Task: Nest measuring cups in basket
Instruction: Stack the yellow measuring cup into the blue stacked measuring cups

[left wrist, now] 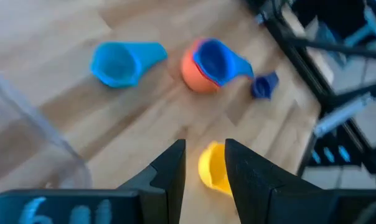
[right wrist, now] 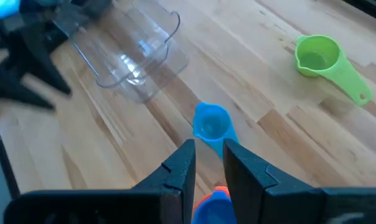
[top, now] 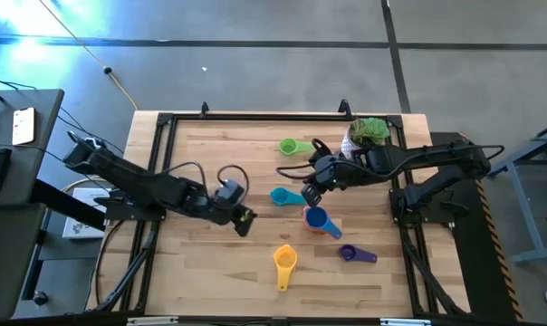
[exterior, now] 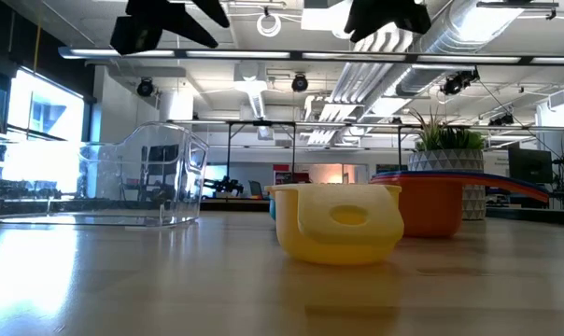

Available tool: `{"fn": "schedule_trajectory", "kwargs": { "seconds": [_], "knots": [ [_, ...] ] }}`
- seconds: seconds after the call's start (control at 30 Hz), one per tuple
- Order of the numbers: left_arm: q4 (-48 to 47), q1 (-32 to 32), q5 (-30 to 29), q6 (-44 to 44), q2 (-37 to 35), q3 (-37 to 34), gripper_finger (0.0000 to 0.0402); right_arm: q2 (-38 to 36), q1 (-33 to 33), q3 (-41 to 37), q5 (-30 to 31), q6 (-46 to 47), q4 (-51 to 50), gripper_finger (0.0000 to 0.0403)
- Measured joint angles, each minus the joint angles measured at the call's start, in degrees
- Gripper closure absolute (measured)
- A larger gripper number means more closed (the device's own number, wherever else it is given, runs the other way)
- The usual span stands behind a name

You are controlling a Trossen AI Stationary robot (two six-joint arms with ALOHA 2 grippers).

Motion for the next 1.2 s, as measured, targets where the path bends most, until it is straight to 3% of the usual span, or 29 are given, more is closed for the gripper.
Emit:
{"fn": "schedule_trajectory", "kwargs": {
  "seconds": [0.63, 1.2],
  "knots": [
    [15.26, -0.15, 7.75, 7.49, 15.75, -0.02, 0.0298, 0.07, 5.35, 0.02, 7.37, 11.34, -1.04, 0.0329],
    [25.59, -0.90, 9.49, 8.87, 25.61, 0.06, 0.0298, 0.95, 5.76, -0.15, 7.95, 15.18, -3.67, 0.0329]
  ]
}}
